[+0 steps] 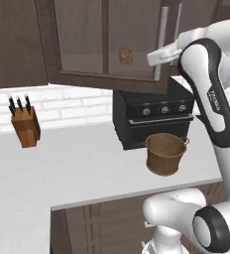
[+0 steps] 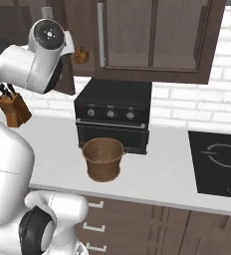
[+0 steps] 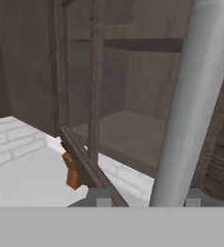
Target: Open the cabinet, pick up the bread from the cabinet and place it in the basket. Then move the basket to the dining counter.
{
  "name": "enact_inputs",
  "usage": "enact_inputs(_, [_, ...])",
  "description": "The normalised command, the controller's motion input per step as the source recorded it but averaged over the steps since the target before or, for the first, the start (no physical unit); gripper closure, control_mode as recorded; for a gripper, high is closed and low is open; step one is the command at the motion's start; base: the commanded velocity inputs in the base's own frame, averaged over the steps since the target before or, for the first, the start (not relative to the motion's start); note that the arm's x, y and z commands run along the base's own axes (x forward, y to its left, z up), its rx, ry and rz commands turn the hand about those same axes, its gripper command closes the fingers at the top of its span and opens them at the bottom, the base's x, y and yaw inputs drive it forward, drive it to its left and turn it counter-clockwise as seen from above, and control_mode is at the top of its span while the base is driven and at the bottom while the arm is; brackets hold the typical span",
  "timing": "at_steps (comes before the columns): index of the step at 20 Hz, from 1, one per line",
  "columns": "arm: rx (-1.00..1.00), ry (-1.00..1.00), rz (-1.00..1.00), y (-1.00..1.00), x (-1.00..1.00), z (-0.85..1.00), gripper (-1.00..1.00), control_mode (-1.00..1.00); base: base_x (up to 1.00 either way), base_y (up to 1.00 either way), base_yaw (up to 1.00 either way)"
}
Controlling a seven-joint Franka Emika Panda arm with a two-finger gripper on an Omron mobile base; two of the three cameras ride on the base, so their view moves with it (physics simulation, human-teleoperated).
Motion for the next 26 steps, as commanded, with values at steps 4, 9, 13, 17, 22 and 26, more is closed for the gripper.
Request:
enact_inputs(4, [-0.03, -0.08, -0.03, 1.0, -0.92, -0.01, 1.0, -1.0, 0.0, 0.0, 0.0])
enact_inputs(9, [0.0, 0.09, 0.0, 1.0, -0.88, 0.14, 1.0, -1.0, 0.0, 0.0, 0.0])
enact_inputs(13, [0.0, 0.13, -0.01, 1.0, -0.95, 0.13, 1.0, -1.0, 0.0, 0.0, 0.0])
enact_inputs(17, [0.0, 0.04, -0.02, 1.0, -0.91, -0.06, 1.0, -1.0, 0.0, 0.0, 0.0])
enact_inputs(22, [0.0, -0.02, -0.03, 1.0, -0.92, -0.34, 1.0, -1.0, 0.0, 0.0, 0.0])
enact_inputs(26, [0.0, 0.0, -0.02, 1.0, -0.73, -0.18, 1.0, -1.0, 0.0, 0.0, 0.0])
